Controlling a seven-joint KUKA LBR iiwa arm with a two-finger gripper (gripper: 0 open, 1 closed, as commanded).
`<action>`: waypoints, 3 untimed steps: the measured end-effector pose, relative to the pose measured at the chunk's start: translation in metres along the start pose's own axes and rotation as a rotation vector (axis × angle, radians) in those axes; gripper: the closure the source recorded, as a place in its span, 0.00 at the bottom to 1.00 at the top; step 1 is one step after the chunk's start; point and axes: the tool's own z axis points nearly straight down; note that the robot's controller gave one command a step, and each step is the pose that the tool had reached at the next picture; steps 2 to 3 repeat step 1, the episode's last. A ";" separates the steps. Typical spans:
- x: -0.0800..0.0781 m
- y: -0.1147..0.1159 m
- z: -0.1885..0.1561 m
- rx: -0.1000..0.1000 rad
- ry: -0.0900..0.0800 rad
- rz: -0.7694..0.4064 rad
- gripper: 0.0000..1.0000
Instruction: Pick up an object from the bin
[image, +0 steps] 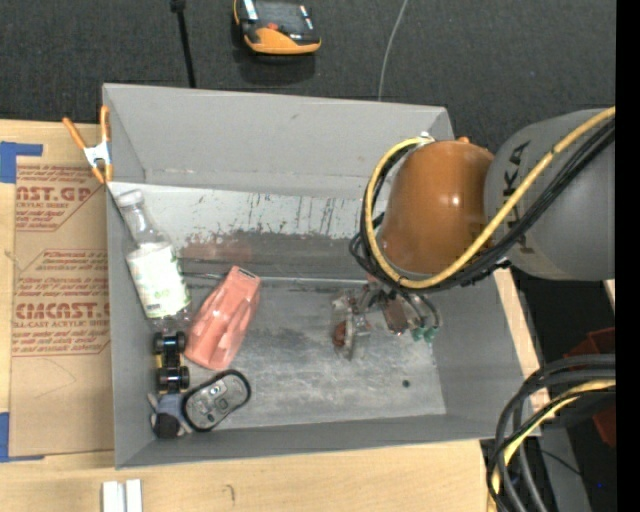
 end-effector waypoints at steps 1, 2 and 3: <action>0.002 0.002 -0.155 0.001 -0.003 -0.020 1.00; 0.002 0.002 -0.155 0.001 -0.003 -0.020 1.00; 0.002 0.002 -0.155 0.001 -0.003 -0.020 1.00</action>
Offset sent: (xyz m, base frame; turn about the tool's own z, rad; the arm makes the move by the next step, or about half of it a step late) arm 0.0000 0.0000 0.0000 0.0000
